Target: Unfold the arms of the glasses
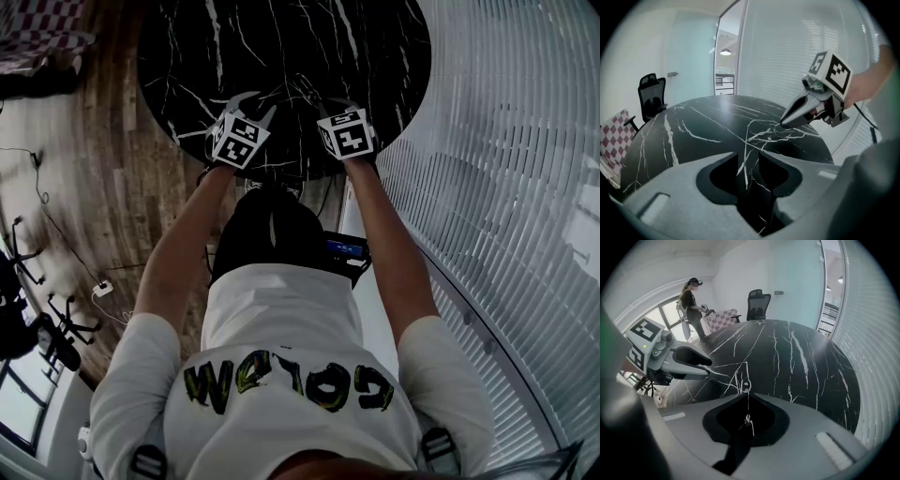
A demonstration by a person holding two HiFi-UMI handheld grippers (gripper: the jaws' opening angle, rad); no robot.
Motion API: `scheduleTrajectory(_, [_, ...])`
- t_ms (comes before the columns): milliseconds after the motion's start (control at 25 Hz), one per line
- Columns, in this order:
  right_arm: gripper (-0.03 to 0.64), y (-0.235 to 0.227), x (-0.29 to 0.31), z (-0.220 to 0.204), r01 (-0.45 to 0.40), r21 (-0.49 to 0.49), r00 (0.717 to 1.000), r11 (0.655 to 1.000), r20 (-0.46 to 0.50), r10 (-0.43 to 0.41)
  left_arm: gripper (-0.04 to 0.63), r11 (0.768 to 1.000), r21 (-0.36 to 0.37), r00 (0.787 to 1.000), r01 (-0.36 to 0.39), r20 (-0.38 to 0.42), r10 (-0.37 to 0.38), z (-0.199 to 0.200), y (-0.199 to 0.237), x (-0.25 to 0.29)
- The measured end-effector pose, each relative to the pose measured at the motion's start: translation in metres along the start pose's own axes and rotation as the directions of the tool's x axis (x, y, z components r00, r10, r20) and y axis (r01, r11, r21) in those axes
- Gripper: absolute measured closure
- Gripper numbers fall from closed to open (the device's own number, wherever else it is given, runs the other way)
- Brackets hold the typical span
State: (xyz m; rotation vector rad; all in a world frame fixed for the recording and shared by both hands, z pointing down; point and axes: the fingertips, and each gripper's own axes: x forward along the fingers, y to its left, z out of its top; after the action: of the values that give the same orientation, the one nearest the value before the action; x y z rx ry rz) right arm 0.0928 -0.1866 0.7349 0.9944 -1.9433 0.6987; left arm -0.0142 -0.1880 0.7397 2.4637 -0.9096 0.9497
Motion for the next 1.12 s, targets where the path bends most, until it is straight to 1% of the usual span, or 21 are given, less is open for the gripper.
scheduleTrajectory(80, [0.611,0.001,0.0,0.0,0.007,-0.001,1.0,1.0,0.0,-0.007,0.46,0.997,0.077,1.0,-0.004,0.024,0.002,0.015,-0.006,-0.002])
scheduleTrajectory(120, [0.611,0.001,0.0,0.0,0.009,-0.003,1.0,1.0,0.0,-0.009,0.46,0.991,0.135,1.0,-0.007,0.028,0.004,0.023,-0.009,-0.002])
scheduleTrajectory(160, [0.611,0.001,0.0,0.001,0.009,-0.004,1.0,1.0,0.001,-0.009,0.46,0.979,0.205,1.0,-0.009,0.027,0.004,0.03,-0.014,-0.001])
scheduleTrajectory(200, [0.611,0.002,-0.001,0.001,0.01,-0.005,1.0,1.0,0.001,-0.01,0.46,0.96,0.279,1.0,-0.006,0.019,0.0,0.036,-0.018,0.001])
scheduleTrajectory(280, [0.611,0.002,-0.001,0.0,0.01,-0.005,1.0,1.0,0.002,-0.01,0.46,0.912,0.41,1.0,0.023,-0.019,-0.017,0.043,-0.029,0.009])
scheduleTrajectory(320, [0.611,0.002,-0.001,0.0,0.01,-0.005,1.0,1.0,0.002,-0.01,0.46,0.887,0.46,0.999,0.045,-0.043,-0.028,0.045,-0.035,0.014])
scheduleTrajectory(400, [0.611,0.002,-0.002,0.0,0.01,-0.005,1.0,1.0,0.003,-0.01,0.46,0.838,0.538,0.995,0.088,-0.09,-0.047,0.047,-0.044,0.025])
scheduleTrajectory(520, [0.611,0.003,-0.001,0.001,0.01,-0.006,1.0,1.0,0.003,-0.01,0.46,0.763,0.63,0.986,0.144,-0.158,-0.055,0.044,-0.051,0.039])
scheduleTrajectory(640, [0.611,0.003,-0.001,0.003,0.006,-0.005,1.0,1.0,0.006,-0.006,0.46,0.678,0.71,0.975,0.189,-0.22,-0.042,0.035,-0.055,0.05])
scheduleTrajectory(680, [0.611,0.004,-0.002,0.003,0.003,-0.005,1.0,1.0,0.006,-0.003,0.46,0.657,0.727,0.971,0.202,-0.234,-0.04,0.033,-0.057,0.052])
scheduleTrajectory(720, [0.611,0.004,-0.003,0.002,0.002,-0.005,1.0,1.0,0.005,-0.002,0.46,0.641,0.736,0.968,0.216,-0.247,-0.043,0.031,-0.06,0.052])
scheduleTrajectory(800, [0.611,0.003,-0.003,0.002,0.001,-0.005,1.0,1.0,0.003,-0.001,0.46,0.622,0.748,0.964,0.23,-0.261,-0.042,0.029,-0.063,0.054])
scheduleTrajectory(840, [0.611,0.003,-0.003,0.002,0.001,-0.004,1.0,1.0,0.001,-0.001,0.46,0.619,0.751,0.964,0.228,-0.262,-0.038,0.029,-0.062,0.056])
scheduleTrajectory(1120, [0.612,0.001,-0.001,0.001,0.003,0.023,1.0,1.0,0.007,-0.003,0.462,0.622,0.75,0.964,0.224,-0.266,-0.027,0.028,-0.064,0.057])
